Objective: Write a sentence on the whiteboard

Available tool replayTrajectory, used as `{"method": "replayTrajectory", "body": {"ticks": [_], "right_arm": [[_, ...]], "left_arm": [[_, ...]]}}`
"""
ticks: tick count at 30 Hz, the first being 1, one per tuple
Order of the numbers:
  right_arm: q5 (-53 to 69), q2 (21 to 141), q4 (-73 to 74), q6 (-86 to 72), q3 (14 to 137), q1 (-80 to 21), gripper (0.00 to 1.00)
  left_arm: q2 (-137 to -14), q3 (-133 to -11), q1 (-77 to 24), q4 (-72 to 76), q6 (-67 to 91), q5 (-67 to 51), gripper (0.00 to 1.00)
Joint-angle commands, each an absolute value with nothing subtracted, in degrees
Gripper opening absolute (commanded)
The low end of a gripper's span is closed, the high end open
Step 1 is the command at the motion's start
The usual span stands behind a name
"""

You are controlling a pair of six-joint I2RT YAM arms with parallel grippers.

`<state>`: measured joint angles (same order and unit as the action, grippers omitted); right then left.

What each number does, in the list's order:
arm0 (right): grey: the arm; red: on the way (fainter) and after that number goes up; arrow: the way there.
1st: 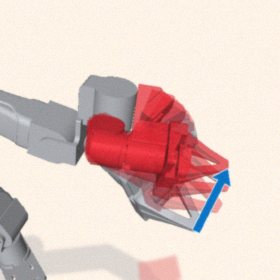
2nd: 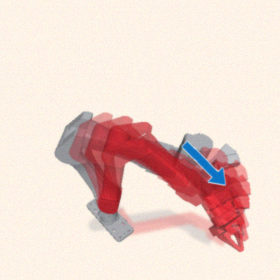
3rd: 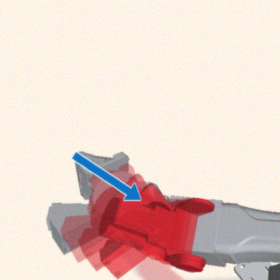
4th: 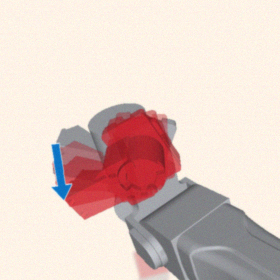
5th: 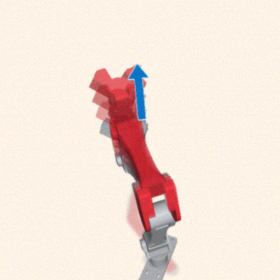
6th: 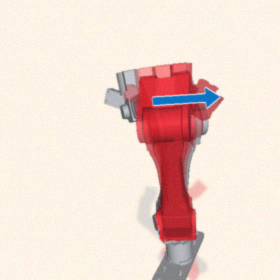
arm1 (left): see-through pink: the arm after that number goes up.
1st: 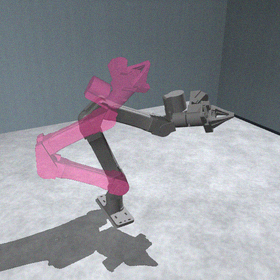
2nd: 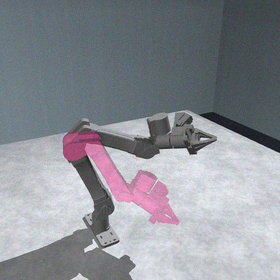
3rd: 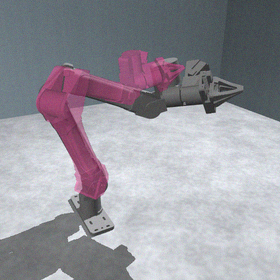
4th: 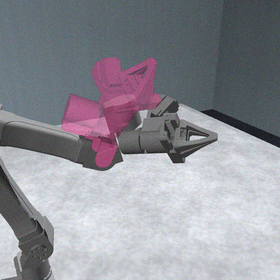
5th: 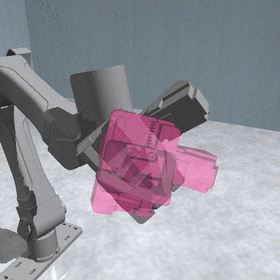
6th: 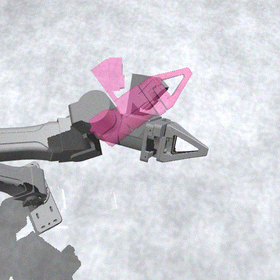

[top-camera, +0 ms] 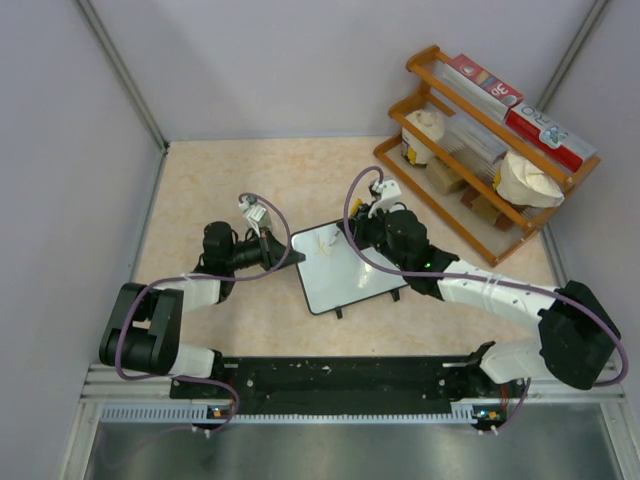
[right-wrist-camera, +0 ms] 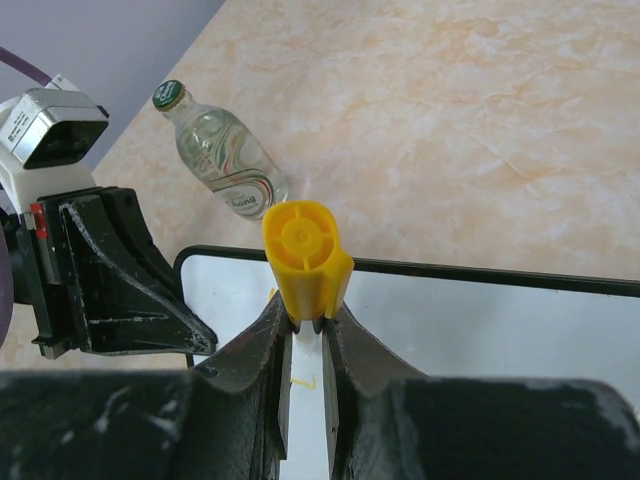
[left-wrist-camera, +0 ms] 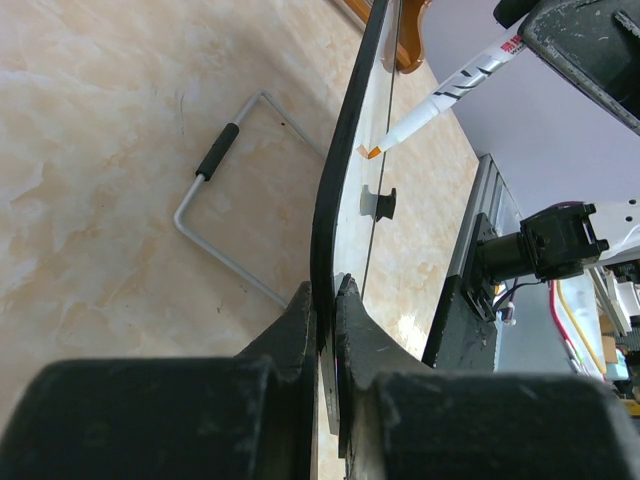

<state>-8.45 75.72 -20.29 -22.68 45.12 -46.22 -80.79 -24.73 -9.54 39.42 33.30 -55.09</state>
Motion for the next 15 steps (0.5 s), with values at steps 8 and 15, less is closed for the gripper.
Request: {"method": "replayTrajectory", "body": {"ticks": [8, 15], "right_arm": [[-6.2, 77.4, -24.2, -23.2, 48.7, -45.6, 0.0], [-6.6, 77.2, -24.4, -23.3, 49.0, -45.6, 0.0]], "left_arm": [[-81.5, -25.7, -9.5, 40.3, 28.0, -51.4, 0.0], [-81.5, -25.7, -9.5, 40.3, 28.1, -51.5, 0.0]]}}
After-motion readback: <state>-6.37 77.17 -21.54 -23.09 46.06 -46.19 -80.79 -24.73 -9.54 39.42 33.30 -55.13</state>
